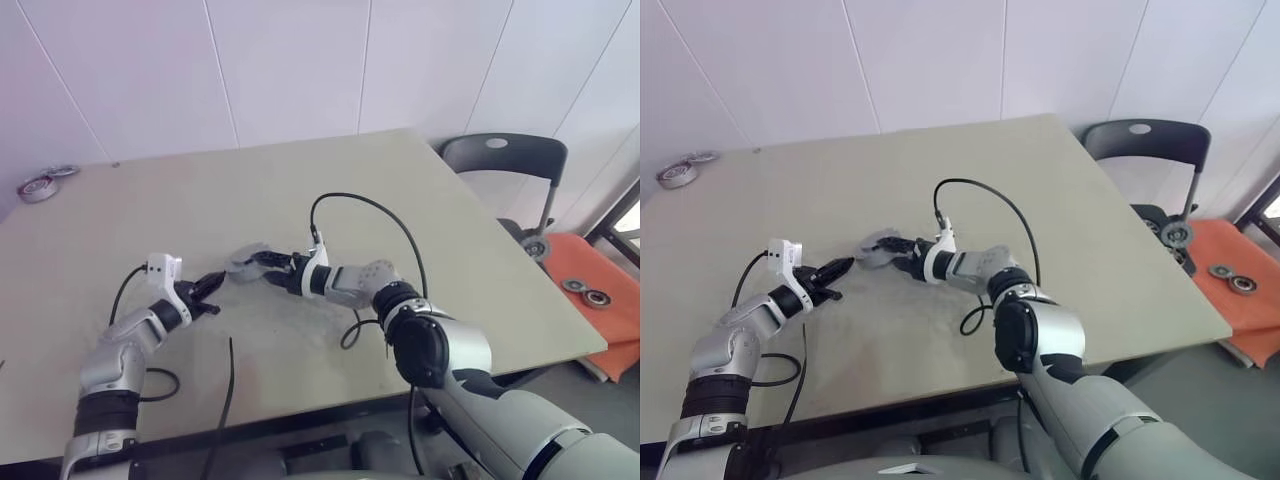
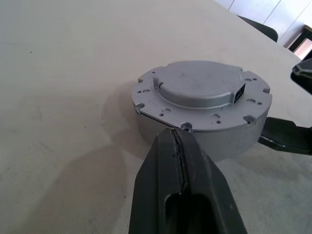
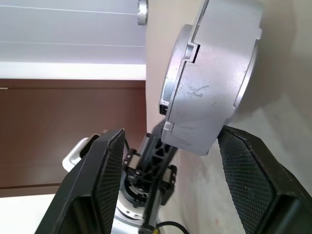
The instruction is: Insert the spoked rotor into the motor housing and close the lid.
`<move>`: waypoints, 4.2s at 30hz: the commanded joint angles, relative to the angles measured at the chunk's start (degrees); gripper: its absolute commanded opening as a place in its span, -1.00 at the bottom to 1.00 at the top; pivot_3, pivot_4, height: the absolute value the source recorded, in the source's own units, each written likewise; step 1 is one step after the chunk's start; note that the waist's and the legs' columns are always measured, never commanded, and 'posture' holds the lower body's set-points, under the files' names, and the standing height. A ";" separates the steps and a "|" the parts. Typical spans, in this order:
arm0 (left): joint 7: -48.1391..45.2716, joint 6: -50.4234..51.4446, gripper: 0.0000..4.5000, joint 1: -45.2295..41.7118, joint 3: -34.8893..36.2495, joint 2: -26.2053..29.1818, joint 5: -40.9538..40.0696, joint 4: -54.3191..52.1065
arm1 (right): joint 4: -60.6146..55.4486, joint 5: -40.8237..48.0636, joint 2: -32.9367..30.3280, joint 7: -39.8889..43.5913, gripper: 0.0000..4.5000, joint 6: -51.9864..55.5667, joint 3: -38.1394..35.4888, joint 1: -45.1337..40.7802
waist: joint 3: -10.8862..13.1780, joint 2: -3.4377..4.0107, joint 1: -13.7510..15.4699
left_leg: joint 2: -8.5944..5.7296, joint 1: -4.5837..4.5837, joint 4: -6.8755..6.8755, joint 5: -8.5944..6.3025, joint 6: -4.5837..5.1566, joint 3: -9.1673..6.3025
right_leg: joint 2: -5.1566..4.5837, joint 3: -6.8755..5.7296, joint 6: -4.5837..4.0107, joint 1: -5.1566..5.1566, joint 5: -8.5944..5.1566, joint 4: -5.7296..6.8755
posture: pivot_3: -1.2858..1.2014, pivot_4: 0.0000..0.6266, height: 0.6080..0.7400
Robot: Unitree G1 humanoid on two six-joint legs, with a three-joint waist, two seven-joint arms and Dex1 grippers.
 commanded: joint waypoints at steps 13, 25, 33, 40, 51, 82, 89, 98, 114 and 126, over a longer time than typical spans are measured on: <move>0.70 -1.61 -1.00 -0.39 0.60 0.10 -0.08 -0.90 | -1.09 -1.26 0.57 -7.09 0.40 -6.54 -0.60 0.02 | 0.00 -0.01 0.00 | 0.00 -0.01 0.00 0.00 0.00 0.03 | -0.01 0.02 0.00 -0.01 0.01 -0.01 | 0.03 -1.00 1.00; 0.98 -1.69 -1.00 -0.41 0.36 -0.44 -0.26 -0.93 | -1.53 -2.41 1.61 -3.97 0.40 -3.03 1.61 -0.11 | -0.01 -0.03 -0.04 | 0.00 0.01 0.05 0.00 0.00 0.04 | 0.00 0.03 0.00 0.02 0.01 0.02 | 0.03 -1.00 1.00; 0.91 -2.03 -1.00 -1.35 -0.25 -1.14 -0.01 -0.04 | -1.73 -3.06 2.77 -2.73 0.40 -2.35 2.48 -0.80 | -0.02 -0.04 -0.04 | 0.00 0.00 0.07 0.00 0.00 0.06 | 0.00 0.05 0.04 0.00 0.04 0.04 | 0.03 -1.00 1.00; 4.74 -7.47 -1.00 -3.90 2.06 -0.06 2.67 4.79 | -1.31 -2.90 2.43 -5.55 0.40 -5.22 1.79 -0.29 | -0.04 -0.06 0.07 | 0.00 0.01 0.08 0.00 0.00 0.06 | 0.00 0.05 0.04 0.01 0.04 0.04 | 0.03 -1.00 1.00; 8.35 -29.00 -1.00 -19.37 0.60 5.45 13.09 32.71 | -1.38 -2.71 2.05 -5.69 0.40 -5.89 1.61 -0.27 | -0.08 -0.13 0.10 | -0.02 0.02 0.22 0.01 -0.01 0.06 | 0.00 0.05 0.11 0.04 0.09 0.10 | 0.03 -1.00 1.00; -1.85 -41.95 -1.00 -31.73 -5.44 -3.90 20.12 53.35 | -2.01 -3.30 -0.23 -6.30 0.40 -6.21 1.44 1.89 | -0.15 -0.25 0.21 | -0.03 0.01 0.28 0.01 0.00 0.03 | -0.03 0.06 0.20 0.02 0.15 0.21 | 0.03 -1.00 1.00; -4.58 -43.01 -1.00 -31.26 -5.56 -5.69 20.11 53.14 | -2.34 -3.36 -0.89 -6.77 0.40 -6.26 1.41 2.66 | -0.20 -0.30 0.25 | -0.08 0.03 0.35 0.01 0.00 0.02 | -0.06 0.06 0.22 0.10 0.16 0.21 | 0.03 -1.00 1.00; -4.77 -41.50 -1.00 -32.62 -6.19 -4.38 21.18 53.76 | -2.22 -3.34 -0.71 -7.31 0.40 -7.08 1.36 2.48 | -0.24 -0.36 0.28 | -0.09 0.08 0.38 0.01 0.00 0.01 | -0.07 0.06 0.23 0.16 0.17 0.21 | 0.03 -1.00 1.00; -4.26 -40.81 -1.00 -31.96 -5.93 -3.42 21.25 53.34 | -3.39 -4.16 -0.39 -1.86 -0.47 -6.78 3.37 1.88 | -0.27 -0.38 0.08 | -0.09 0.10 0.38 0.01 0.00 0.03 | -0.06 0.10 0.24 0.08 0.18 0.34 | 0.03 -1.00 1.00; -4.25 -40.70 -1.00 -32.11 -5.60 -3.73 20.88 53.31 | -3.32 -3.95 -1.54 -2.51 -0.47 -6.90 2.92 2.34 | -0.27 -0.38 0.15 | -0.09 0.10 0.38 0.01 0.00 0.03 | -0.06 0.10 0.24 0.07 0.17 0.38 | 0.03 -1.00 1.00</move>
